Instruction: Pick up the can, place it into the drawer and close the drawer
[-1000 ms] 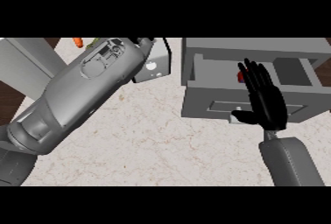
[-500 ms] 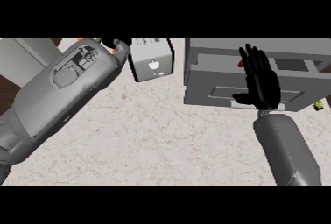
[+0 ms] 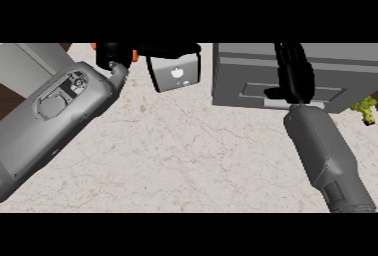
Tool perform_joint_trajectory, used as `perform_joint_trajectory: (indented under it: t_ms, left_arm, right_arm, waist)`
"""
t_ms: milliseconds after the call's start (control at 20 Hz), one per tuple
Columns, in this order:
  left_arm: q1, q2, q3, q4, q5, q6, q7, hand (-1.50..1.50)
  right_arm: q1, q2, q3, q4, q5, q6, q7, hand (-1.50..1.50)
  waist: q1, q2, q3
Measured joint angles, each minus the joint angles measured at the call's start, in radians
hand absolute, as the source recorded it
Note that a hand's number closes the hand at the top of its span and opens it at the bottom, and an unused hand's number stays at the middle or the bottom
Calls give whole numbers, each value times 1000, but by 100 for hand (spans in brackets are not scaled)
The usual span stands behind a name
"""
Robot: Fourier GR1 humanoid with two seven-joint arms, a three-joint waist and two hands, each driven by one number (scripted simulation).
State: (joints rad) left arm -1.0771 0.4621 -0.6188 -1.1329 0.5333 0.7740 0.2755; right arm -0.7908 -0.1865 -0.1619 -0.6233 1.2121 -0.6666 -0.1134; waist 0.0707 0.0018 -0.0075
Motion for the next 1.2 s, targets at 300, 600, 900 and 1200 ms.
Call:
perform_joint_trajectory:
  t_ms: [300,600,900,1200]
  left_arm:
    - [99,22,3,-91,-16,-3,-16,-150]
    - [150,36,3,-143,-38,-4,-19,-150]
    - [194,67,24,-183,-44,-27,-22,-150]
    - [234,70,23,-221,-59,-27,-30,-150]
  right_arm:
    - [-104,1,-36,156,5,-73,18,-150]
    - [-188,-15,-51,258,22,-104,41,-150]
    - [-276,-39,-66,348,26,-55,22,-150]
    - [-303,-42,-115,378,-27,-26,-71,-150]
  waist:
    - [0,6,7]
    - [3,10,6]
    - [8,24,9]
    - [5,27,11]
